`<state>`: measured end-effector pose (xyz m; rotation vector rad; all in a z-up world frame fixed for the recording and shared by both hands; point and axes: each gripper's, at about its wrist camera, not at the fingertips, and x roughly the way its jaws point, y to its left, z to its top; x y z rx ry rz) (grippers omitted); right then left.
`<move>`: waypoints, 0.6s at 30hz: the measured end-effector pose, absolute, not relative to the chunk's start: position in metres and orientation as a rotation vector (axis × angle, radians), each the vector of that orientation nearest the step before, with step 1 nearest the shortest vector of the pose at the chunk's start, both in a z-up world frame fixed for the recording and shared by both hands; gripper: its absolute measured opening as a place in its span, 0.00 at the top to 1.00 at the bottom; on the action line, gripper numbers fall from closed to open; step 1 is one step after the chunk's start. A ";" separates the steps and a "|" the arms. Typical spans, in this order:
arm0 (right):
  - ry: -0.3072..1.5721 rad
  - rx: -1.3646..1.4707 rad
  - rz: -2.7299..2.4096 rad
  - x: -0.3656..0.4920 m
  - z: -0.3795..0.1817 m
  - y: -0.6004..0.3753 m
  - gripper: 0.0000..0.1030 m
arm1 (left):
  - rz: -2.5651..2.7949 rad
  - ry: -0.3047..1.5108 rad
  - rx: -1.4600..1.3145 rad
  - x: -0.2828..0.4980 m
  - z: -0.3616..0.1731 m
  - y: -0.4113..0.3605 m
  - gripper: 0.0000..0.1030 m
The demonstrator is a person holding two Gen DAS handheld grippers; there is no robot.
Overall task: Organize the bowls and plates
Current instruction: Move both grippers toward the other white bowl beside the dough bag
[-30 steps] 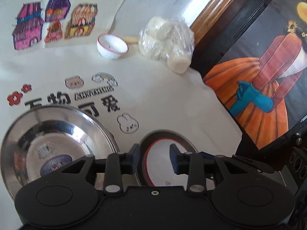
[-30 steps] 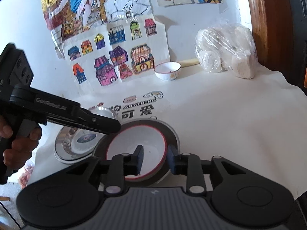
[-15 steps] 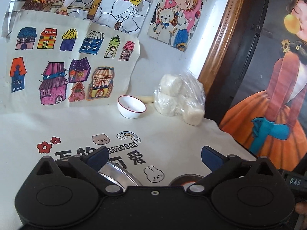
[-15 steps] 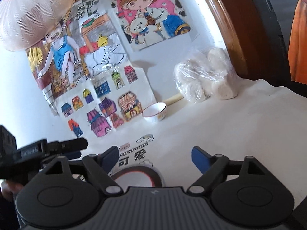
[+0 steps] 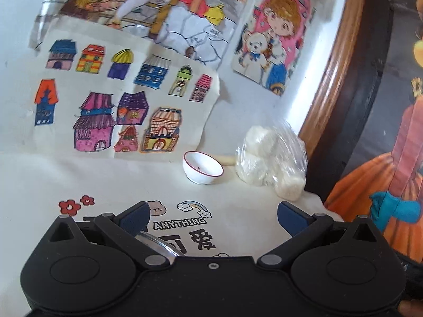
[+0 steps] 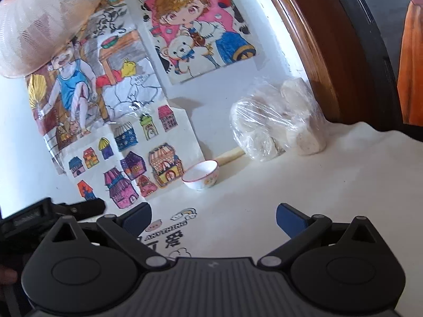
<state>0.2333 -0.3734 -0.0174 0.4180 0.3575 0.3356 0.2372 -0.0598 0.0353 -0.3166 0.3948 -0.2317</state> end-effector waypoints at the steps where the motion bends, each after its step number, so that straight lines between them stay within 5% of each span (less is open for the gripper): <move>1: 0.356 0.423 0.337 0.235 -0.020 -0.374 0.00 | -0.233 0.387 -0.335 0.236 0.034 -0.058 0.01; 18: 0.340 0.434 0.343 0.244 -0.031 -0.388 0.00 | -0.237 0.493 -0.384 0.251 0.019 -0.052 0.01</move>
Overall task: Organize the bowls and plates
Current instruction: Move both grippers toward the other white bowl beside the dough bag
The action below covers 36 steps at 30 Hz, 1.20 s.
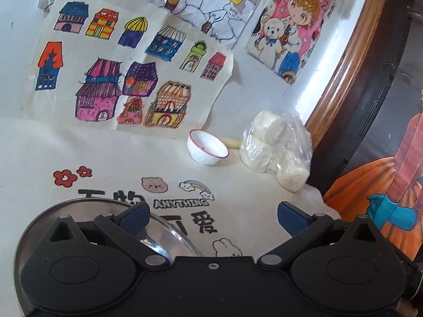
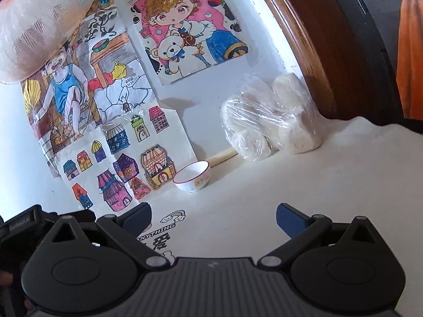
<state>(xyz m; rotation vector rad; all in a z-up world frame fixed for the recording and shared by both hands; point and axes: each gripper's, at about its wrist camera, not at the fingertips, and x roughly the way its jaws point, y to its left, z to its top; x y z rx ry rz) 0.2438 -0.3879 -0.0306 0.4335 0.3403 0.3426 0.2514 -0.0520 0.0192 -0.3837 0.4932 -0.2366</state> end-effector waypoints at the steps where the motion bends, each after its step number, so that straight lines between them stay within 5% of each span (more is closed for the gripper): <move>1: 0.337 0.425 0.339 0.245 -0.029 -0.387 0.00 | -0.234 0.493 -0.384 0.251 0.021 -0.051 0.01; 23: 0.321 0.240 0.235 0.224 0.007 -0.393 0.00 | -0.117 0.506 -0.333 0.235 0.032 -0.029 0.01; 36: 0.397 0.184 0.319 0.303 0.004 -0.373 0.00 | -0.044 0.768 -0.331 0.331 0.029 -0.006 0.01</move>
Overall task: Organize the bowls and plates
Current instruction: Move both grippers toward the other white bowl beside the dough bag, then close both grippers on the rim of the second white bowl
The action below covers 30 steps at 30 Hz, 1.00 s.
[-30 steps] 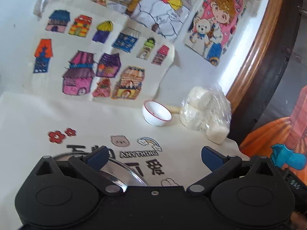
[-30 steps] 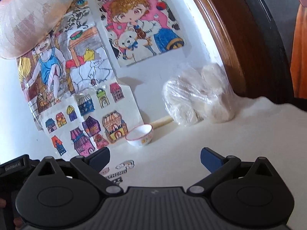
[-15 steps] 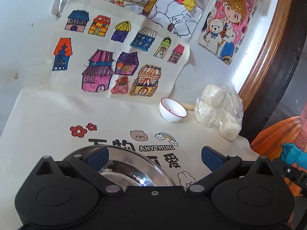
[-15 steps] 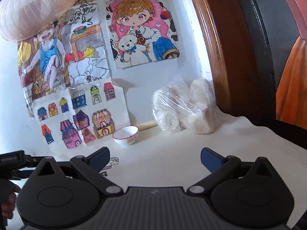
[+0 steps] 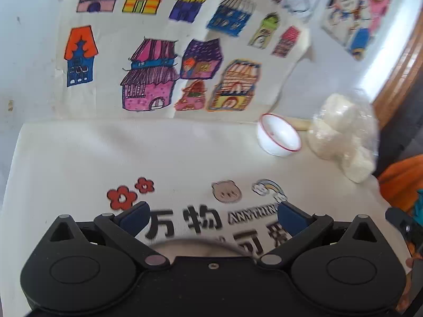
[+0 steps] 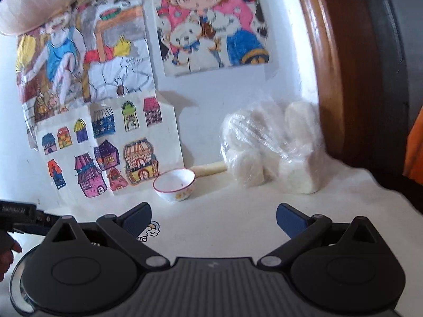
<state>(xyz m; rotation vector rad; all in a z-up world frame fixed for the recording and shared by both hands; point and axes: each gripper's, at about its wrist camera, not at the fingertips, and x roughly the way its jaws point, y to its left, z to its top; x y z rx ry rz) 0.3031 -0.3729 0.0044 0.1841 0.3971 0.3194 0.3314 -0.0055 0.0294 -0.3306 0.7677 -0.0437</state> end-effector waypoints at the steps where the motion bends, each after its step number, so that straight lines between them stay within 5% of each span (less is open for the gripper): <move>1: 0.411 0.183 0.334 0.311 0.002 -0.370 0.00 | -0.039 0.779 -0.335 0.340 0.030 -0.006 0.01; 19: 0.615 0.225 0.407 0.451 -0.024 -0.334 0.03 | -0.201 0.669 -0.290 0.481 0.032 -0.049 0.01; 30: 0.634 0.209 0.406 0.483 -0.033 -0.301 0.19 | -0.204 0.685 -0.336 0.506 0.017 -0.053 0.12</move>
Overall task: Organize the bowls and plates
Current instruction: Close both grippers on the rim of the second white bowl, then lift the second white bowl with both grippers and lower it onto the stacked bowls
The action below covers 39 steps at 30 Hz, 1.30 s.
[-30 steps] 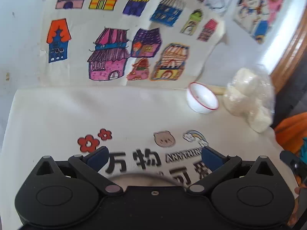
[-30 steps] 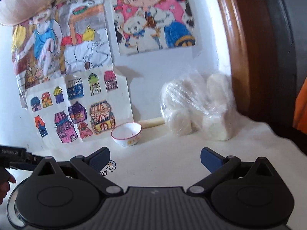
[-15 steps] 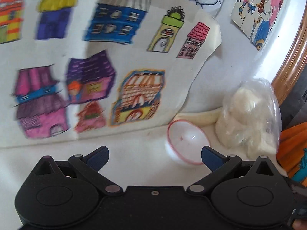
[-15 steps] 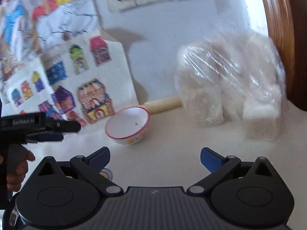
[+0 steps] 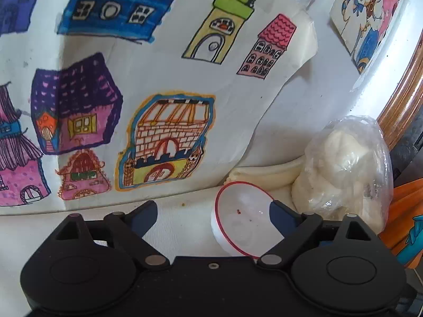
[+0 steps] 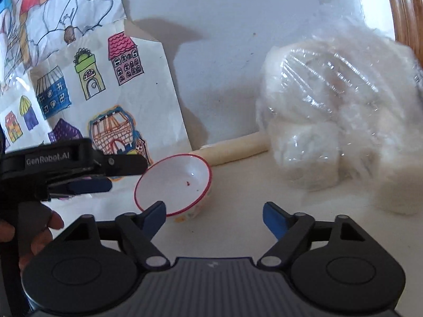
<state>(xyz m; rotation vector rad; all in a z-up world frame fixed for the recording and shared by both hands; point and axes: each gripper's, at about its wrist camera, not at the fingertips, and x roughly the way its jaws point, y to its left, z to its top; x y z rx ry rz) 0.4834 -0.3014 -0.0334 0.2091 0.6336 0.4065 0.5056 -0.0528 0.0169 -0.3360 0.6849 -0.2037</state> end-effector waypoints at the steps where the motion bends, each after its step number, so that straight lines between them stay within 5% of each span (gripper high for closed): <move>1: 0.631 0.221 0.408 0.485 -0.034 -0.302 0.19 | -0.206 0.687 -0.332 0.506 0.016 -0.054 0.14; 6: 0.652 0.247 0.404 0.495 -0.036 -0.303 0.23 | -0.223 0.704 -0.310 0.508 0.012 -0.061 0.21; 11: 0.661 0.249 0.399 0.501 -0.036 -0.300 0.29 | -0.247 0.733 -0.279 0.510 0.008 -0.068 0.49; 17: 0.669 0.247 0.423 0.502 -0.036 -0.294 0.45 | -0.273 0.754 -0.273 0.511 0.005 -0.075 0.71; 28: 0.684 0.237 0.450 0.500 -0.036 -0.281 0.65 | -0.247 0.746 -0.271 0.508 0.001 -0.076 0.85; 39: 0.657 0.155 0.424 0.467 -0.021 -0.278 0.70 | -0.255 0.727 -0.301 0.477 0.019 -0.080 0.88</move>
